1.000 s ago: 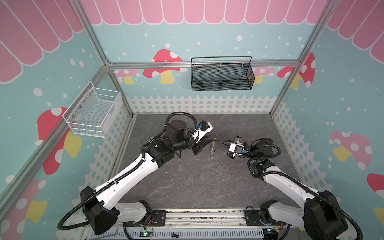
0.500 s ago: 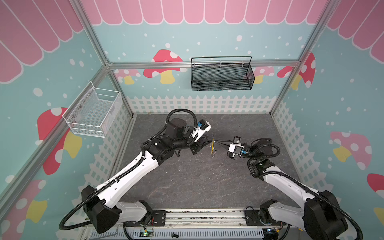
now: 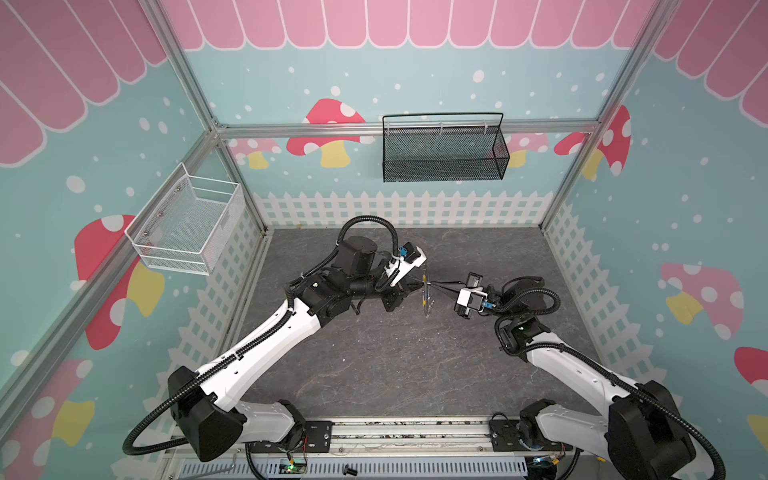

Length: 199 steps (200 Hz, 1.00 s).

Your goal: Put the keys on the keyring

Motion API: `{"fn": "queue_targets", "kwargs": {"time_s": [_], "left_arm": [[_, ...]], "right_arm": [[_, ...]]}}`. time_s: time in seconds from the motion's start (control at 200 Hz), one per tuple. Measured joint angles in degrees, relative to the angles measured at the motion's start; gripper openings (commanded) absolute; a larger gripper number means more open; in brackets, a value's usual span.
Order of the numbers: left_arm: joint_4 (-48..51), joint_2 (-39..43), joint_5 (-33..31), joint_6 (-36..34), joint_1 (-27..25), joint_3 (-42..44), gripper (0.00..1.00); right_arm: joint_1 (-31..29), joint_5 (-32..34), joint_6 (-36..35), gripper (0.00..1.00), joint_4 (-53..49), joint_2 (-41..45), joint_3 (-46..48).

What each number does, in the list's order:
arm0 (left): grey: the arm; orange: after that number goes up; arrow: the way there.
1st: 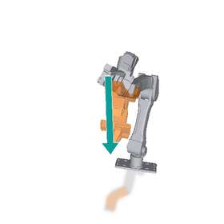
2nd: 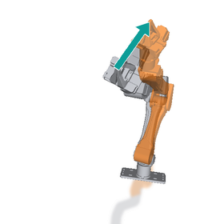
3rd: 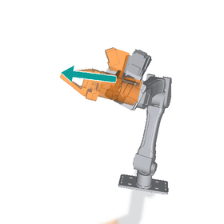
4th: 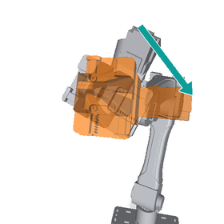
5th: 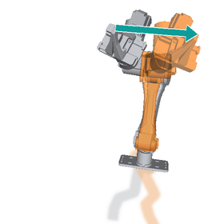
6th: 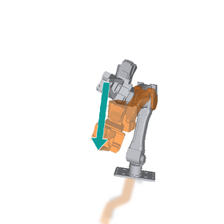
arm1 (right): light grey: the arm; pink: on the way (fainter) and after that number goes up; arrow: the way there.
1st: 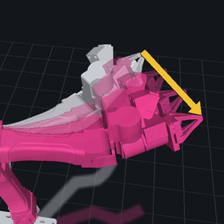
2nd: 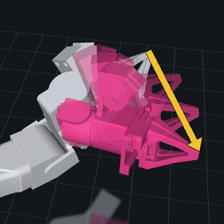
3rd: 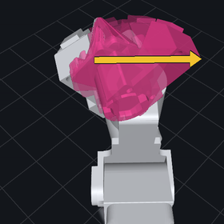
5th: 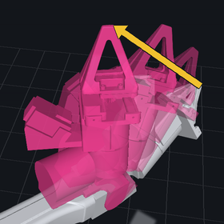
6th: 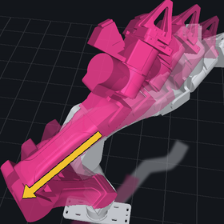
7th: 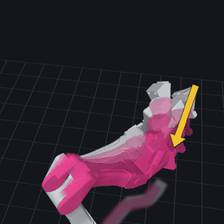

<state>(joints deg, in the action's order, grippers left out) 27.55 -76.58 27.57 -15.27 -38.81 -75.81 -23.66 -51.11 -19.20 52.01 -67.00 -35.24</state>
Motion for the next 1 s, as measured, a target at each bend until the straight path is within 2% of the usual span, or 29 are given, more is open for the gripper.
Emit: {"fn": "queue_targets", "kwargs": {"time_s": [0.11,0.41,0.77,0.82,0.895,0.995], "left_arm": [[0.20,0.00,0.76,-0.24,0.15,0.00,0.00],[0.90,-1.05,4.61,-1.42,0.66,-1.14,0.00],[1.33,-3.69,10.03,-1.64,1.36,-2.67,0.00],[1.31,-3.85,10.38,-1.62,1.36,-2.67,0.08],[1.14,-3.89,10.34,-1.86,1.31,-2.67,0.27],[0.39,-3.67,9.27,-1.95,1.16,-2.34,0.34]], "right_arm": [[0.00,-1.20,0.28,0.00,0.90,0.00,0.00],[0.20,-4.17,1.88,0.00,3.48,0.00,0.02],[0.74,-4.79,4.35,0.00,6.40,-0.20,0.39],[0.74,-4.92,4.68,0.00,6.91,-0.42,0.39],[0.70,-5.09,4.92,0.00,7.72,-0.76,0.39],[0.55,-5.27,4.94,0.00,8.26,-0.85,0.42]]}}
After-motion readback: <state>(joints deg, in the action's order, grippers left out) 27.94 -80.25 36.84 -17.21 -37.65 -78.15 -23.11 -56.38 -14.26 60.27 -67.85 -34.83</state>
